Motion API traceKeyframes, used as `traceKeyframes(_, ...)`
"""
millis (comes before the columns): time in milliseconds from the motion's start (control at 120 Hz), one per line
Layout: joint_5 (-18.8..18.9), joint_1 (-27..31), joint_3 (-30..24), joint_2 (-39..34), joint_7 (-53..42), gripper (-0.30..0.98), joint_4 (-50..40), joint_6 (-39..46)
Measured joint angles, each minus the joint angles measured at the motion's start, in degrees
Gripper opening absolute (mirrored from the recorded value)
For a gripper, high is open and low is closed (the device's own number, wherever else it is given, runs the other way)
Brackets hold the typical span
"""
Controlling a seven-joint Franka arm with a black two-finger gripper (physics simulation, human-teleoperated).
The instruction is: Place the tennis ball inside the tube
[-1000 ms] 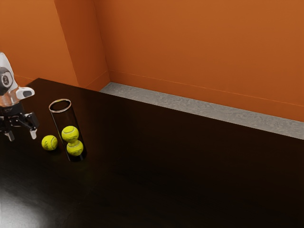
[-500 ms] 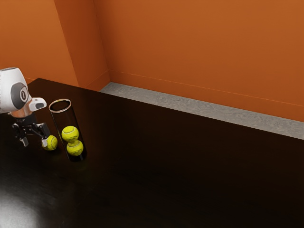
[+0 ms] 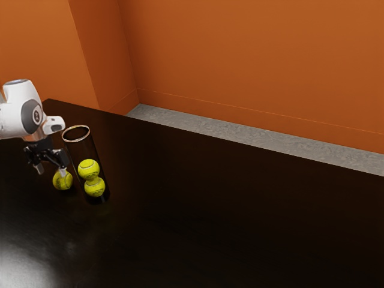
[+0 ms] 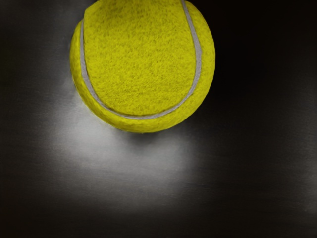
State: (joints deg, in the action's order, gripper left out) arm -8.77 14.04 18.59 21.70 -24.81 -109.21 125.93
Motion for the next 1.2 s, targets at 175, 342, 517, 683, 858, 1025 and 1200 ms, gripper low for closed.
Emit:
traceKeyframes(175,0.3,0.0,-0.3,1.8,-1.0,0.68,1.8,1.0)
traceKeyframes(342,0.5,0.0,-0.9,3.6,-1.7,0.68,3.0,1.5)
traceKeyframes(517,0.5,0.0,-1.1,4.0,-2.3,0.69,3.1,2.0)
traceKeyframes(683,0.4,0.0,-1.2,4.1,-2.7,0.69,3.0,2.1)
traceKeyframes(858,0.1,-0.1,-1.7,5.7,-2.9,0.69,2.9,2.3)
traceKeyframes(1025,-0.8,0.0,-1.8,7.0,-3.1,0.69,2.6,2.4)
traceKeyframes(1200,-1.4,0.1,-1.8,7.2,-3.3,0.69,2.5,2.4)
